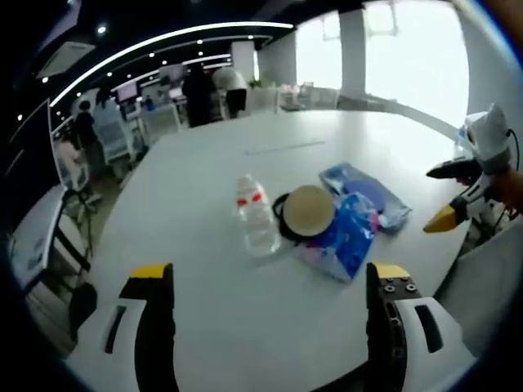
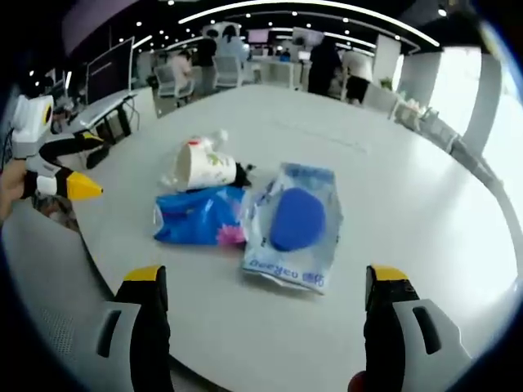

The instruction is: Arrange the tabletop items into an orderly group along one side of the table until the central work area is clear of visible clutter.

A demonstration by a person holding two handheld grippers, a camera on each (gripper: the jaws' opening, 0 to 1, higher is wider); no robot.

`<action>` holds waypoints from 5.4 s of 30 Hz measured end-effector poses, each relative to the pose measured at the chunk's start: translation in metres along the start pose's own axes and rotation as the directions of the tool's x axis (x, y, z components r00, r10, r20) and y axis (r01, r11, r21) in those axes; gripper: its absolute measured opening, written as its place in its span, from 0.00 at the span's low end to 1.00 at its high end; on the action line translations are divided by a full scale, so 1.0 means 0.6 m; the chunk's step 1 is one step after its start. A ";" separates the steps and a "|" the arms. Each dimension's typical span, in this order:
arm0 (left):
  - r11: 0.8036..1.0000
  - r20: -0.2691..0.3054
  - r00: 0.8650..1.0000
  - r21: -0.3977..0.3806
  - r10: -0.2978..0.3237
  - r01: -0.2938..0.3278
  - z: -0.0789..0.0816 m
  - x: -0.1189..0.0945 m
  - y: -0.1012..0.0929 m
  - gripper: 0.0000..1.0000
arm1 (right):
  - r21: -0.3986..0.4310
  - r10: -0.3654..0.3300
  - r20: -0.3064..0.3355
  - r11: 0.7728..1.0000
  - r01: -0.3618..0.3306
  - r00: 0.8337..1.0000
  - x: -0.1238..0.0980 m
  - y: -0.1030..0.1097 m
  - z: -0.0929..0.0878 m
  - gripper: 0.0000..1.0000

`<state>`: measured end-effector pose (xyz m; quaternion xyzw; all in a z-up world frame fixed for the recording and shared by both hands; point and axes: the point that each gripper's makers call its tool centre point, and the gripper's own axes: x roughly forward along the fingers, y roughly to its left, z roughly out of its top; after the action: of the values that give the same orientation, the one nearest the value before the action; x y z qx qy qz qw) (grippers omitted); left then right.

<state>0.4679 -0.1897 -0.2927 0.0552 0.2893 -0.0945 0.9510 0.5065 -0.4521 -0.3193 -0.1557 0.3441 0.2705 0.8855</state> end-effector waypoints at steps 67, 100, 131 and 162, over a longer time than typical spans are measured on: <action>0.998 -0.008 0.998 -0.015 -0.062 0.062 -0.002 0.004 -0.022 0.93 | 0.094 0.185 0.057 0.977 -0.189 0.981 0.009 0.059 0.017 0.99; 0.999 -0.014 0.999 -0.029 -0.037 0.036 -0.006 -0.001 -0.008 0.94 | 0.054 0.326 0.223 0.937 -0.346 0.919 0.052 0.088 0.254 0.99; 0.998 -0.052 0.997 -0.034 -0.059 0.057 -0.023 0.003 -0.011 0.93 | 0.078 0.436 0.165 0.888 -0.453 0.885 0.196 0.154 0.310 0.99; 0.995 -0.082 0.991 -0.015 -0.104 0.103 -0.035 0.006 -0.029 0.91 | 0.188 0.406 0.045 0.894 -0.407 0.913 0.354 0.215 0.278 0.92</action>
<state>0.4556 -0.2040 -0.3128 0.0390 0.3315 -0.1397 0.9322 0.6495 -0.1922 -0.3587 0.0071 0.3916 0.4154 0.8210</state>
